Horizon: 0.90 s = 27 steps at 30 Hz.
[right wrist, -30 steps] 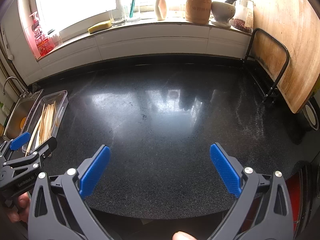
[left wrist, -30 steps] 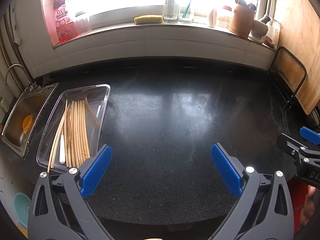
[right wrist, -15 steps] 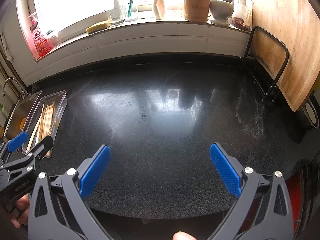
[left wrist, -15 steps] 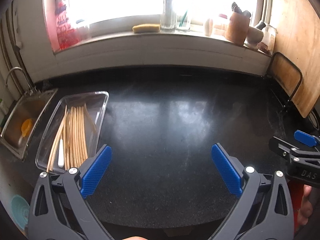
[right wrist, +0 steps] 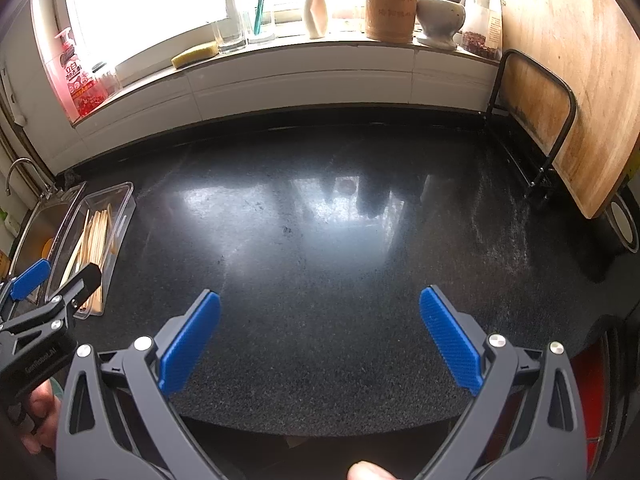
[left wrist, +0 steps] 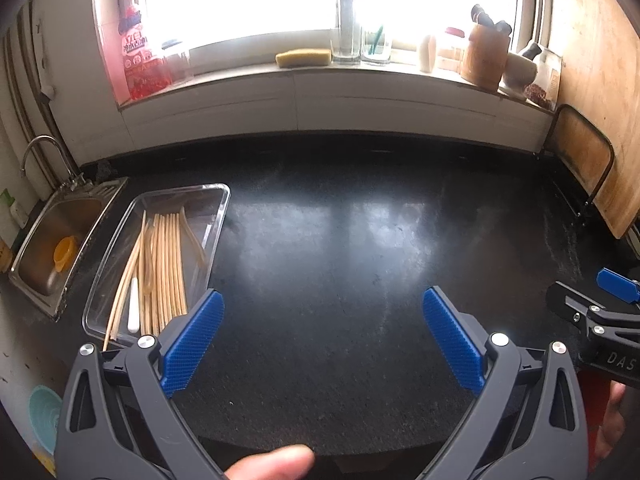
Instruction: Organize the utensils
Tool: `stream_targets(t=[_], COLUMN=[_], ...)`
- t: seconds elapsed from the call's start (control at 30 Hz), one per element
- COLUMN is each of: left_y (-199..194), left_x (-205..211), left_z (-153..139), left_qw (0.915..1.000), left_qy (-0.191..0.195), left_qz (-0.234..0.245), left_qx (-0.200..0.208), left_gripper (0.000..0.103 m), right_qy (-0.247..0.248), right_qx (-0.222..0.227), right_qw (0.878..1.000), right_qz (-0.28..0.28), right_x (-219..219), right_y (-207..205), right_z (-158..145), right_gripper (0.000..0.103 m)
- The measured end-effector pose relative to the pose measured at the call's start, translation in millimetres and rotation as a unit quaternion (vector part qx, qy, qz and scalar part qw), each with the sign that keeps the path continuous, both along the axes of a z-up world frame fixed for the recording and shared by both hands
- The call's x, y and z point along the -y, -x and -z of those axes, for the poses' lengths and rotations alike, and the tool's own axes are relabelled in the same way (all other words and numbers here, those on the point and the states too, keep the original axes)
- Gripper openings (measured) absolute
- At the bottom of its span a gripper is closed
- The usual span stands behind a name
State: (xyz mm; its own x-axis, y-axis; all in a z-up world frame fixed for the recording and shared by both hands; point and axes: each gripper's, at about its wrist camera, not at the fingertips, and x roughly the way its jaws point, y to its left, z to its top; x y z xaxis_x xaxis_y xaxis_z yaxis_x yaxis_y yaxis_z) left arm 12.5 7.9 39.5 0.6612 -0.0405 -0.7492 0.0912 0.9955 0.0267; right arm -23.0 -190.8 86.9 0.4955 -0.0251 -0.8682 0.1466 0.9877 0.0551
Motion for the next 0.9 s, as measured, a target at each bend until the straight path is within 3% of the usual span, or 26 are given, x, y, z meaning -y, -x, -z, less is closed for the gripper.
stream_targets(t=[0.9], left_y=[-0.2], left_x=[-6.4], left_z=[7.4], left_qw=[0.9998], left_qy=[0.011], left_qz=[-0.001], left_qx=[-0.016], left_gripper=[0.097], right_qy=[-0.004], right_qx=[-0.002], right_qw=[1.0], right_qz=[0.0], right_x=[1.1], right_y=[3.3], right_z=[2.7], right_gripper=[0.097])
